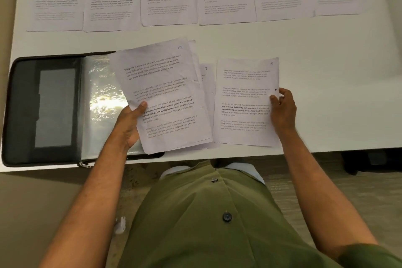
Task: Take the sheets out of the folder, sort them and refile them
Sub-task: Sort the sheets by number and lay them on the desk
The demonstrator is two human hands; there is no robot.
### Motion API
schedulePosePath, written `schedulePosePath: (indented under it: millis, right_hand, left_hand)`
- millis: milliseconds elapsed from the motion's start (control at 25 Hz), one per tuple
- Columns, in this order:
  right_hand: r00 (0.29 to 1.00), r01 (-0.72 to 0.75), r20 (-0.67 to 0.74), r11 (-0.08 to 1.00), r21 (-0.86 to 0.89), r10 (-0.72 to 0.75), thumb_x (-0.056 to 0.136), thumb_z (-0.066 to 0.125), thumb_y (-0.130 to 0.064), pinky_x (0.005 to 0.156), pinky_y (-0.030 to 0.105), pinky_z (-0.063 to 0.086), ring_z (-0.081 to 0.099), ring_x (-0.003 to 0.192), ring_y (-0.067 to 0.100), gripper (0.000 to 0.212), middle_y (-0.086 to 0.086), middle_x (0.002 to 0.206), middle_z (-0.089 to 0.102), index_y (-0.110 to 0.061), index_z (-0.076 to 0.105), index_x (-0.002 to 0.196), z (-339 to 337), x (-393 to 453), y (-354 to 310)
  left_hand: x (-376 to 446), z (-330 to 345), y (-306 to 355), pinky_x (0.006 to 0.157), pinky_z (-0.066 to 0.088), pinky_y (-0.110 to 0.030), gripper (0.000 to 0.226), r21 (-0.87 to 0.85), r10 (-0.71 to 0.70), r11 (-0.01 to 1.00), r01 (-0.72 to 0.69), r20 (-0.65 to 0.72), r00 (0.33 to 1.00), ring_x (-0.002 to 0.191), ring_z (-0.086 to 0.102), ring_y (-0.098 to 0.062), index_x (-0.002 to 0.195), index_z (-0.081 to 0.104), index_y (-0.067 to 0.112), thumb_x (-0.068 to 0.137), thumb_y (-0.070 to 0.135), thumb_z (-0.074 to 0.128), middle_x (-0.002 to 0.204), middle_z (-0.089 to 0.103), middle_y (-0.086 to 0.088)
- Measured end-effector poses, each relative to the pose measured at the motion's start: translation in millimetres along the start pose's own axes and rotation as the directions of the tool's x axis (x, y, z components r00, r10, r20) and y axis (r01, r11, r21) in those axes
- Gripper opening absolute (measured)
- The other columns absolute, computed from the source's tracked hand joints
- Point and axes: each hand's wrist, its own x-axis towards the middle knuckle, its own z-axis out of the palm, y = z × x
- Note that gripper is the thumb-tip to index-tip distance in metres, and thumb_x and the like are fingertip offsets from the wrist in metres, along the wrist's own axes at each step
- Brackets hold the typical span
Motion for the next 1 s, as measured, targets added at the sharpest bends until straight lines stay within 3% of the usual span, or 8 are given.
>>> schedulePosePath:
  millis: [160,320,400,520,760,1000]
  right_hand:
    - [0.997,0.063,0.048,0.996,-0.061,-0.06,0.109,0.049,-0.028,0.084,0.04,0.059,0.067,0.096,0.02,0.03,0.002,0.114,0.067,-0.018,0.051,0.137,-9,12,4]
    - [0.988,0.129,0.105,0.986,-0.107,-0.117,0.109,0.047,-0.03,0.084,0.042,0.06,0.068,0.096,0.021,0.031,0.002,0.116,0.067,-0.02,0.049,0.138,-16,18,10]
    - [0.987,0.131,0.101,0.986,-0.1,-0.121,0.109,0.047,-0.03,0.083,0.041,0.06,0.067,0.095,0.019,0.031,-0.002,0.113,0.065,-0.02,0.048,0.139,-17,18,13]
    - [0.987,0.147,0.083,0.983,-0.111,-0.138,0.11,0.047,-0.028,0.079,0.034,0.055,0.064,0.092,0.017,0.033,0.005,0.12,0.068,-0.017,0.047,0.141,-15,18,15]
    - [0.987,0.156,0.052,0.979,-0.129,-0.151,0.109,0.048,-0.026,0.08,0.033,0.051,0.061,0.092,0.016,0.033,0.008,0.123,0.07,-0.017,0.049,0.14,-16,18,13]
    - [0.995,0.102,0.034,0.986,-0.132,-0.098,0.109,0.049,-0.028,0.082,0.031,0.047,0.067,0.108,0.027,0.033,0.008,0.129,0.068,-0.018,0.048,0.141,-14,18,11]
  left_hand:
    - [-8,15,-16,0.101,0.054,-0.051,0.045,-0.026,-0.013,1.0,0.012,-0.039,0.999,0.124,0.065,-0.031,0.146,0.053,0.013,0.102,0.014,0.059,0.134,0.068,-0.011]
    - [-18,33,-33,0.101,0.053,-0.053,0.046,-0.046,-0.014,0.999,0.011,-0.065,0.998,0.127,0.063,-0.032,0.147,0.052,0.013,0.102,0.015,0.059,0.136,0.067,-0.012]
    - [-22,39,-40,0.105,0.05,-0.056,0.045,-0.055,-0.012,0.998,0.008,-0.072,0.997,0.127,0.063,-0.032,0.147,0.053,0.014,0.103,0.015,0.06,0.137,0.067,-0.011]
    - [-31,48,-50,0.106,0.05,-0.055,0.044,-0.072,0.01,0.997,-0.017,-0.096,0.995,0.127,0.063,-0.031,0.147,0.052,0.014,0.103,0.013,0.059,0.136,0.068,-0.009]
    - [-44,54,-63,0.108,0.048,-0.057,0.045,-0.07,0.035,0.997,-0.042,-0.095,0.995,0.127,0.063,-0.032,0.148,0.051,0.014,0.103,0.014,0.058,0.137,0.067,-0.01]
    - [-41,56,-55,0.107,0.049,-0.056,0.045,-0.048,0.033,0.998,-0.036,-0.068,0.997,0.127,0.063,-0.032,0.148,0.05,0.014,0.104,0.013,0.057,0.137,0.066,-0.01]
